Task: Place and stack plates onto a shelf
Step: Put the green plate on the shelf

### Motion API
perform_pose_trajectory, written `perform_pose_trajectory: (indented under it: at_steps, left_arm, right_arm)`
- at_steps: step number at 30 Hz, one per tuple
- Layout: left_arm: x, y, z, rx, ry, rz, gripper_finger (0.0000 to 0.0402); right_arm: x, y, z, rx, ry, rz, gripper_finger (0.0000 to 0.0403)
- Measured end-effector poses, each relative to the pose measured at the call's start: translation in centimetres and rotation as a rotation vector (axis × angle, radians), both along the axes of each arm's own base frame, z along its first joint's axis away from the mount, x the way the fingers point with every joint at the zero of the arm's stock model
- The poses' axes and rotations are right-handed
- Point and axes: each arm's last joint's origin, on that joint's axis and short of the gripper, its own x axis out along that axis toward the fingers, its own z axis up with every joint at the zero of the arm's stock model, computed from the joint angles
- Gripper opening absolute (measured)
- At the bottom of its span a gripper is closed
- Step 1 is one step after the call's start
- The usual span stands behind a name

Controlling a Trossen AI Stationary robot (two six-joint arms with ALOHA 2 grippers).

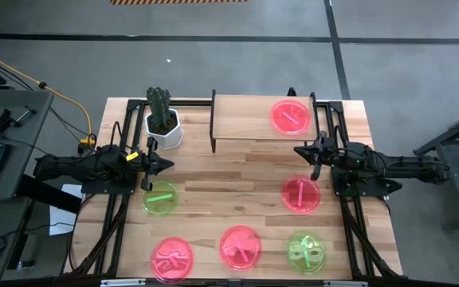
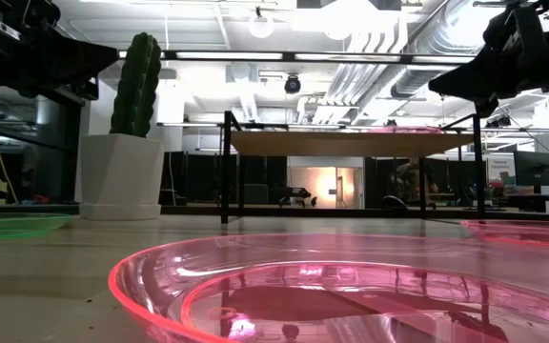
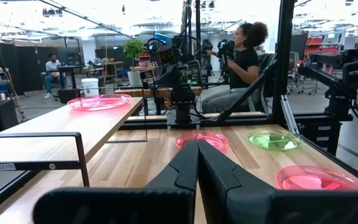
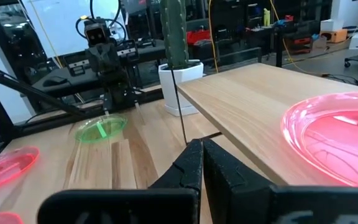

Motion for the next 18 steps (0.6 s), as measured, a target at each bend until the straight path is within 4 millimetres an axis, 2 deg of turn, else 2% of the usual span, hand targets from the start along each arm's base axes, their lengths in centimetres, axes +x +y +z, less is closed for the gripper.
perform_pose_trajectory:
  at_steps: [6,11,14,18]
  left_arm:
    - [0.0,0.0,0.0,0.000,-0.001,0.000,0.0000]
    - [0.0,0.0,0.0,0.001,-0.001,0.000,0.0000]
    - [0.0,0.0,0.0,0.000,-0.003,0.000,0.0000]
    - [0.0,0.1,0.6,-0.126,-0.063,0.033,0.0002]
  right_arm:
    - [0.0,0.0,-0.1,0.002,-0.006,0.004,0.0000]
    - [0.4,0.1,-2.0,-0.004,-0.069,0.052,0.0000]
    - [0.4,0.1,-2.2,-0.008,-0.113,0.055,0.0000]
    - [0.4,0.1,-1.8,-0.009,-0.132,0.055,0.0000]
